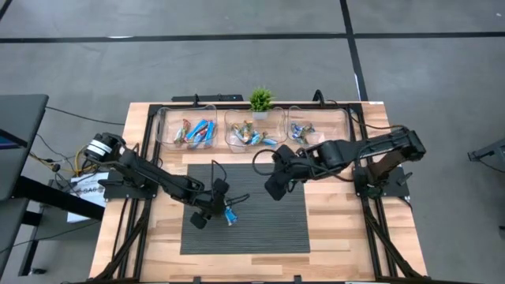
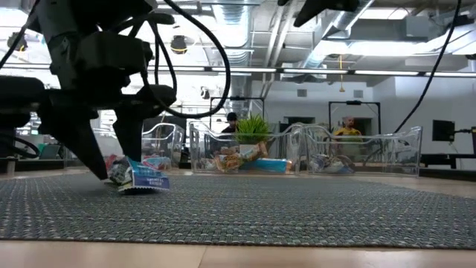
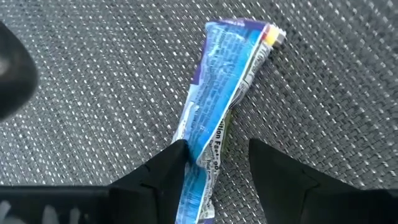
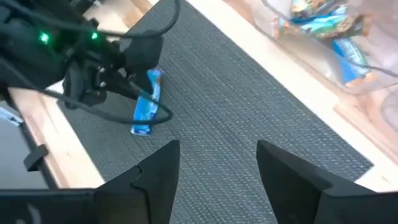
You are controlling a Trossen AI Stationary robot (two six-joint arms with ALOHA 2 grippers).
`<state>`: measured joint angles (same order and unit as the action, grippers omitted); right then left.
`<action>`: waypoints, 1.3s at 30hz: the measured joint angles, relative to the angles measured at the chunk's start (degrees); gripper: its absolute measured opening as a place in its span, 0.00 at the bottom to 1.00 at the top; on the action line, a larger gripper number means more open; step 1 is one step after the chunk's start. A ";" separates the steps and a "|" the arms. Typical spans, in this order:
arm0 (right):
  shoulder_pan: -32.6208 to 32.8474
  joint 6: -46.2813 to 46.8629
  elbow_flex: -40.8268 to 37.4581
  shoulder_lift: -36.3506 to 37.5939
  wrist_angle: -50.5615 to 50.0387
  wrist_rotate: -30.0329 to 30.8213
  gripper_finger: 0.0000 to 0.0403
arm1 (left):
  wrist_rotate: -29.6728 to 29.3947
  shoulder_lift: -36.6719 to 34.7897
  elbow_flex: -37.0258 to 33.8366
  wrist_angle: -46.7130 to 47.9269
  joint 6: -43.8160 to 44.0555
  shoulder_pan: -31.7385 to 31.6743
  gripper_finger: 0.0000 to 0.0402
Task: Pick and place Granola Bars by type
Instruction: Put the purple granola bar into the top right transparent bin
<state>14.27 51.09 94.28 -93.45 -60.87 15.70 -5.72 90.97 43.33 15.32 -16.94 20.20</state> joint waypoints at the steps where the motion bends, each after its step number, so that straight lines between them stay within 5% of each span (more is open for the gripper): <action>1: -0.01 -0.01 0.00 0.41 -0.27 0.47 0.50 | -0.38 0.39 0.00 -0.18 -0.38 0.18 0.42; 9: -0.01 -0.36 0.00 1.50 -1.02 1.36 0.48 | -3.40 1.21 -0.07 -3.92 -0.85 0.14 0.40; 19: 0.39 -0.56 -0.02 1.38 -2.26 1.34 0.46 | -2.67 1.17 -0.07 -3.28 6.65 0.13 0.03; 24: 0.74 -3.06 -0.02 1.38 -2.87 2.43 0.45 | -1.07 0.09 0.65 -1.01 18.01 -0.84 0.01; 32: 2.87 -8.02 -0.09 3.69 -6.65 2.99 0.45 | 1.03 -12.04 1.03 -2.65 35.85 -5.04 0.00; 39: 8.98 -3.20 -12.41 19.65 0.80 9.39 0.45 | 0.71 -23.21 1.04 -5.53 44.43 -11.78 0.00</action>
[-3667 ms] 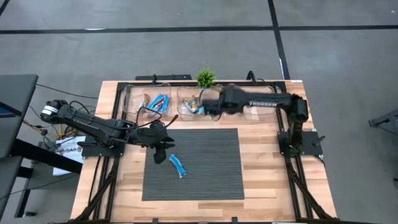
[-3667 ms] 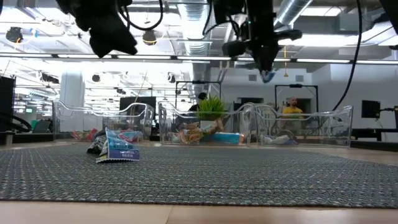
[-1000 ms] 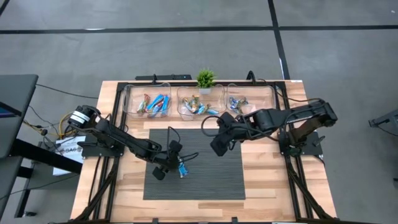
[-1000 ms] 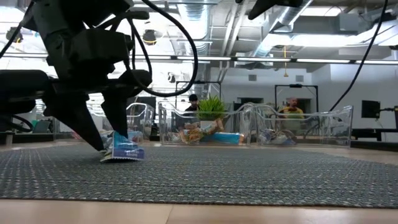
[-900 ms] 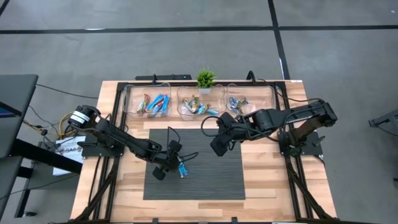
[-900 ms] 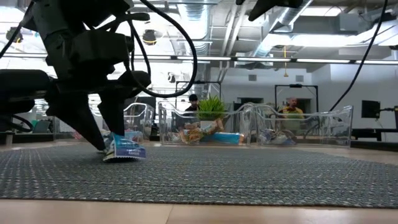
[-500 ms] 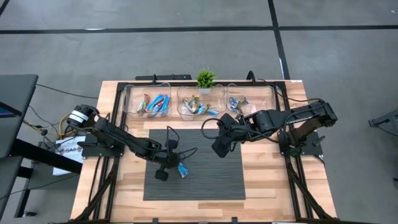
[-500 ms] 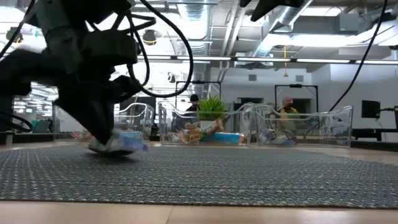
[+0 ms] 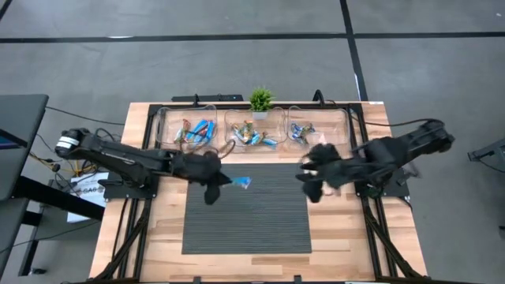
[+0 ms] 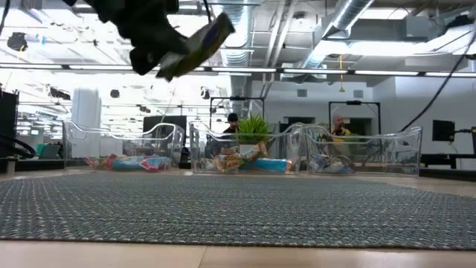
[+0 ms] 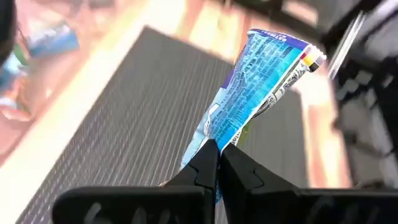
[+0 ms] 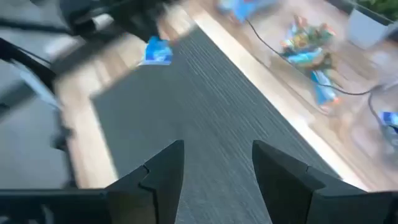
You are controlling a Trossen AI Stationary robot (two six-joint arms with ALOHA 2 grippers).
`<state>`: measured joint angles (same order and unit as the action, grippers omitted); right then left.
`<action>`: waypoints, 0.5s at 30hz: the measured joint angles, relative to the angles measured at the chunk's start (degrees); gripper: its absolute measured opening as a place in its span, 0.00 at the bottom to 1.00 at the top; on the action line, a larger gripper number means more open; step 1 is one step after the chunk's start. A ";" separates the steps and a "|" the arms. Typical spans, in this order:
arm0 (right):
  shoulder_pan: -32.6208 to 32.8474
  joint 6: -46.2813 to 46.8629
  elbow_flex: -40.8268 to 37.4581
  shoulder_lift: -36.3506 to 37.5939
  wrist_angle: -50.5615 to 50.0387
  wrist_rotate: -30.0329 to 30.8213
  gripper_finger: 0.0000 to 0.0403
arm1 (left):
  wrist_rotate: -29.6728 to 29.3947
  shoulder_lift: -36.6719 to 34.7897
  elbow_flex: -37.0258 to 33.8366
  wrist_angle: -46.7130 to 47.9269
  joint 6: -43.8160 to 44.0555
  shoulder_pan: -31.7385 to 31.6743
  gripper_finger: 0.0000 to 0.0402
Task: Pick and place Granola Bars by type
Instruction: Put the purple granola bar into the top right transparent bin
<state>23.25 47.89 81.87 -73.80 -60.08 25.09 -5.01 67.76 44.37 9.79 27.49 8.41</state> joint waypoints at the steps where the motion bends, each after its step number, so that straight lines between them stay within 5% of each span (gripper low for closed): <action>1: 0.70 0.28 -3.04 3.07 2.76 0.82 0.45 | 0.42 -0.97 -0.01 -0.94 0.60 -1.02 0.00; 9: -0.14 -1.46 -29.19 22.58 30.19 2.35 0.45 | 5.39 3.02 7.33 -12.21 4.28 -8.36 0.00; 15: -4.66 -10.44 -39.18 26.13 47.72 2.10 0.45 | 14.45 14.09 20.78 -14.22 7.63 -11.99 0.00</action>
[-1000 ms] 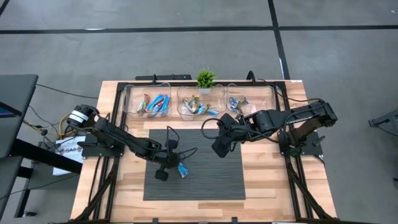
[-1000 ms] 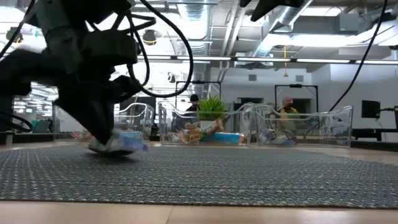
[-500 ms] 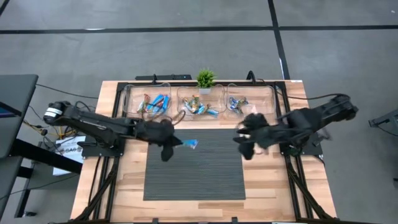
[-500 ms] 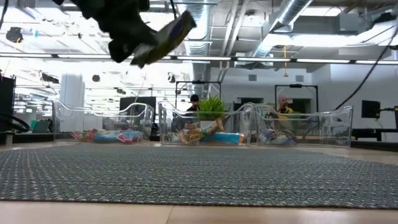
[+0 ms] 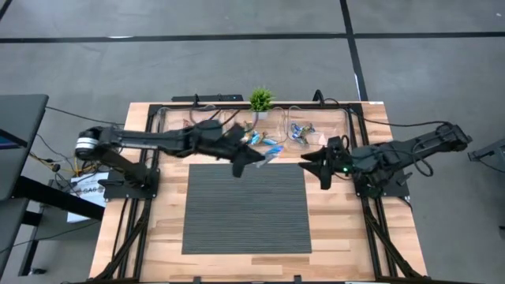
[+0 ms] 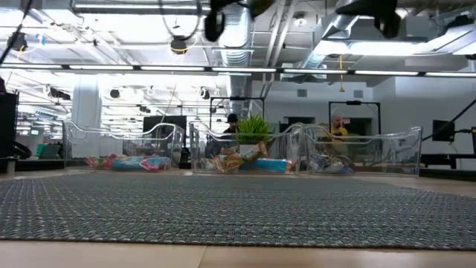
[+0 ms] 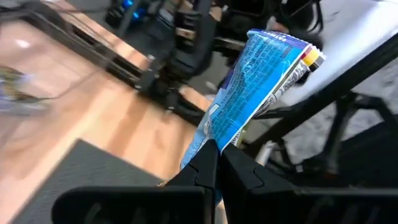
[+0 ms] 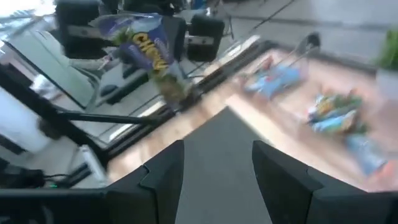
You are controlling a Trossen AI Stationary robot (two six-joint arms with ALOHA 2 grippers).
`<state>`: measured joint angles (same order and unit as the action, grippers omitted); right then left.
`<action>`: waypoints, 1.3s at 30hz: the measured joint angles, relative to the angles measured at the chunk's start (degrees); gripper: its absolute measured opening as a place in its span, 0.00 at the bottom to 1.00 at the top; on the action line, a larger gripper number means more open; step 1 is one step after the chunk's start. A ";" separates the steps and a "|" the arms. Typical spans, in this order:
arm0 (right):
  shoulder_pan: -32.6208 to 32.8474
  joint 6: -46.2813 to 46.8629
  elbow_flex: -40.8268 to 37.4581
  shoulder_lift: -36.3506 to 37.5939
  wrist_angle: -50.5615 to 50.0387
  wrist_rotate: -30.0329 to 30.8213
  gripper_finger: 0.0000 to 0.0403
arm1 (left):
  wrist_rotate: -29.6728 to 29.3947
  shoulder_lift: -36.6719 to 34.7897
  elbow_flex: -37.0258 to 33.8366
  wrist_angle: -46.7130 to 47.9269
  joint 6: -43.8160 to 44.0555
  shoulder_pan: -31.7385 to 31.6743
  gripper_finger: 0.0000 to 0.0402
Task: Pick and place Granola Bars by type
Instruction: Put the purple granola bar into the top right transparent bin
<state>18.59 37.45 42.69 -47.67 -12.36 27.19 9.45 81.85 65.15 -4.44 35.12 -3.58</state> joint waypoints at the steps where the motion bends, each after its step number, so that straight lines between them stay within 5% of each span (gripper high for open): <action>1: -0.77 -2.05 -0.08 -0.30 0.45 0.06 0.45 | 1.46 1.69 2.06 0.14 1.07 -0.44 0.00; 9: -6.83 -15.43 -0.04 -2.21 5.32 -2.34 0.45 | 8.57 10.24 13.65 0.03 6.08 -2.39 0.00; 33: -20.34 -16.52 0.49 -7.36 24.35 -30.05 0.45 | 13.14 11.40 13.42 -2.14 8.77 -4.89 0.00; 39: -20.61 -16.99 2.64 -10.70 23.92 -30.90 0.40 | 12.88 11.98 13.41 -2.55 9.13 -4.87 0.00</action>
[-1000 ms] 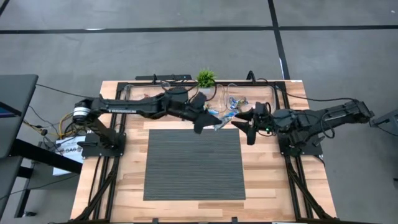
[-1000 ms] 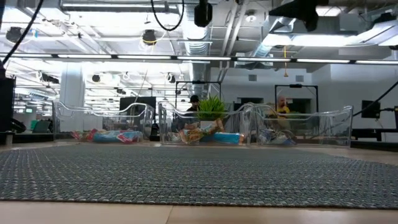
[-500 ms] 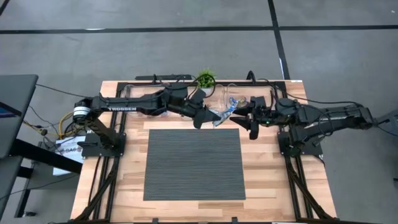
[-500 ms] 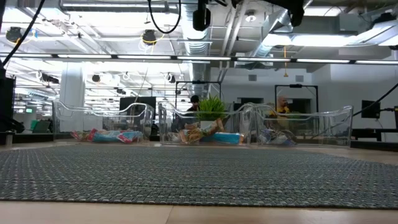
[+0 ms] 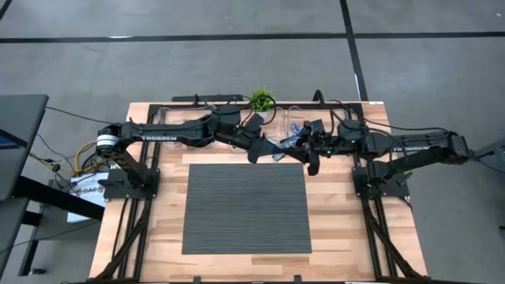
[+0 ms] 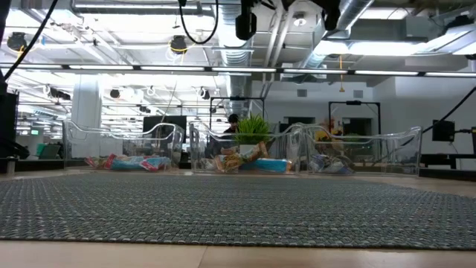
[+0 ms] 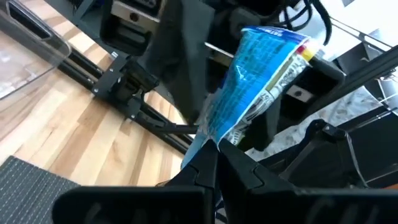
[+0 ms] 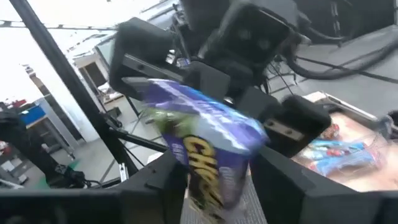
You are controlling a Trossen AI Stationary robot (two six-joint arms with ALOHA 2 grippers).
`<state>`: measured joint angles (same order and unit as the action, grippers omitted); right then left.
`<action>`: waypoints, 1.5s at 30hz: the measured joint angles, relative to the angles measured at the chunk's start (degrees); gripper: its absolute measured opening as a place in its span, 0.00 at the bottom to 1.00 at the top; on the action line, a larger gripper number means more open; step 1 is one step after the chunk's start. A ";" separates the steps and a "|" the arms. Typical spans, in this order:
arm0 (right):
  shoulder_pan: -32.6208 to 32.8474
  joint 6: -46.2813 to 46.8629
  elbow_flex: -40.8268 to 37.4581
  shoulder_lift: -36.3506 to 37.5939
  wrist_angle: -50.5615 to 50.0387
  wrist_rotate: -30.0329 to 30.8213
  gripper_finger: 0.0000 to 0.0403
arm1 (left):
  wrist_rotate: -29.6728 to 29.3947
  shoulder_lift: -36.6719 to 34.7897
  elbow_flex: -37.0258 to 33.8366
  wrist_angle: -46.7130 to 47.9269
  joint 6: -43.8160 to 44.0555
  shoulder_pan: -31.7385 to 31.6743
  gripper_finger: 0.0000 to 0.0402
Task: Pick and place Granola Bars by type
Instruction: Put the purple granola bar into the top right transparent bin
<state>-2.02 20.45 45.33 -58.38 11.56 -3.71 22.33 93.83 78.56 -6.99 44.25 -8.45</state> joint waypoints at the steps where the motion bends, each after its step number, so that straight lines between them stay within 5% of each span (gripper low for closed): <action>1: -0.01 -0.45 0.33 -0.16 0.02 -0.37 0.38 | -0.07 -0.03 0.01 -0.02 0.00 0.00 0.00; 10: -0.54 -1.01 0.65 0.48 -1.87 0.40 0.04 | -2.60 -0.03 0.01 -0.11 -0.90 0.04 0.02; 18: -4.01 -0.99 0.63 2.31 -12.65 2.44 0.08 | -8.40 -0.03 0.01 3.19 -4.53 -0.70 0.25; 24: -9.17 -1.45 0.58 3.81 -29.19 16.60 0.03 | -9.59 -0.06 0.03 3.34 -4.59 -1.46 0.39; 29: -15.67 2.15 0.56 4.02 -36.75 29.04 0.10 | -9.51 -0.06 0.03 3.11 -4.59 -1.14 0.44; 36: -22.84 6.54 0.56 3.92 -39.24 29.19 0.13 | -9.51 -0.06 0.03 3.14 -4.61 -0.87 0.44; 45: -23.85 3.14 0.56 4.07 -39.44 26.00 0.20 | -11.30 -0.06 0.03 3.52 -5.55 -1.09 0.44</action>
<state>-25.87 23.60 45.89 -54.30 -27.88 22.29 11.03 93.78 78.59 -3.47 38.70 -9.53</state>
